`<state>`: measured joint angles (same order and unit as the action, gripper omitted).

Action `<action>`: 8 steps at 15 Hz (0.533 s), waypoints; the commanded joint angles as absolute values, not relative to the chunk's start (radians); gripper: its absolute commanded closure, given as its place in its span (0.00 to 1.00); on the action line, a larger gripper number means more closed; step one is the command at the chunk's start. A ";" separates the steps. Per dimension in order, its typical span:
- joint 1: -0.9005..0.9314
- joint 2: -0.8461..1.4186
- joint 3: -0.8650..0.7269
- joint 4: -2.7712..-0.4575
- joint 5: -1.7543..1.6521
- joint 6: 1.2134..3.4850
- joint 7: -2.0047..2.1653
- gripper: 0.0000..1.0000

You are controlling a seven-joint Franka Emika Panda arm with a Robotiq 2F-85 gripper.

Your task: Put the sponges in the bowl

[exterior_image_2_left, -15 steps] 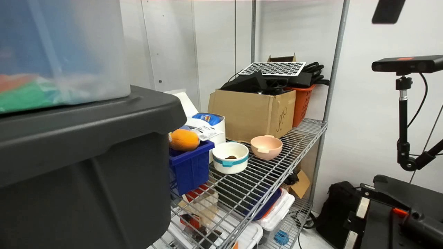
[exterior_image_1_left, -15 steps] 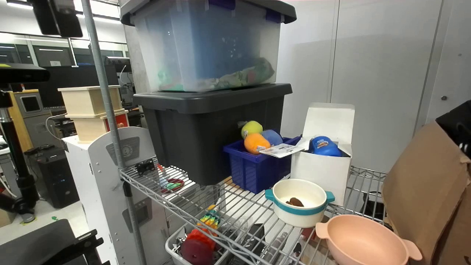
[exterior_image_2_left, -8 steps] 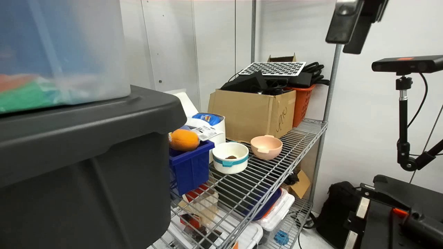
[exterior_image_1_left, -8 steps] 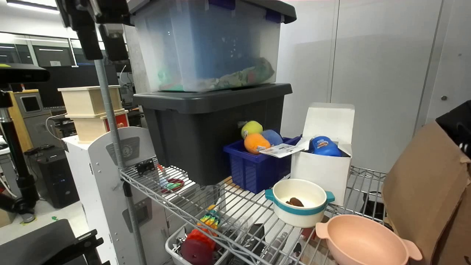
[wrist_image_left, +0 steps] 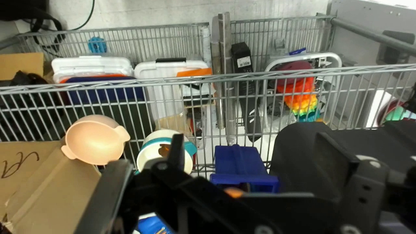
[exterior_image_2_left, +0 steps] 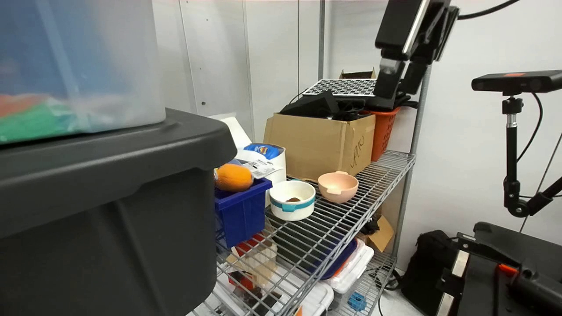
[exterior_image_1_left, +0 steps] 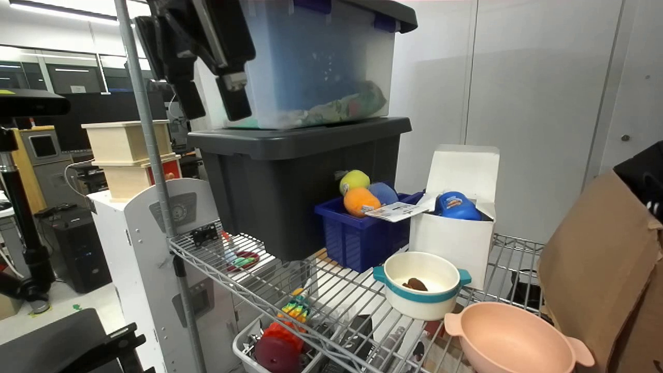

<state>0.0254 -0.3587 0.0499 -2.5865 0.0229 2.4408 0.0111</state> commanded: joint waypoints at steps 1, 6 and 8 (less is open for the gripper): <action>-0.016 -0.270 0.051 -2.566 -0.067 2.570 0.030 0.00; -0.058 -0.164 0.040 -2.544 -0.145 2.692 0.046 0.00; -0.064 -0.133 0.035 -2.532 -0.161 2.711 0.050 0.00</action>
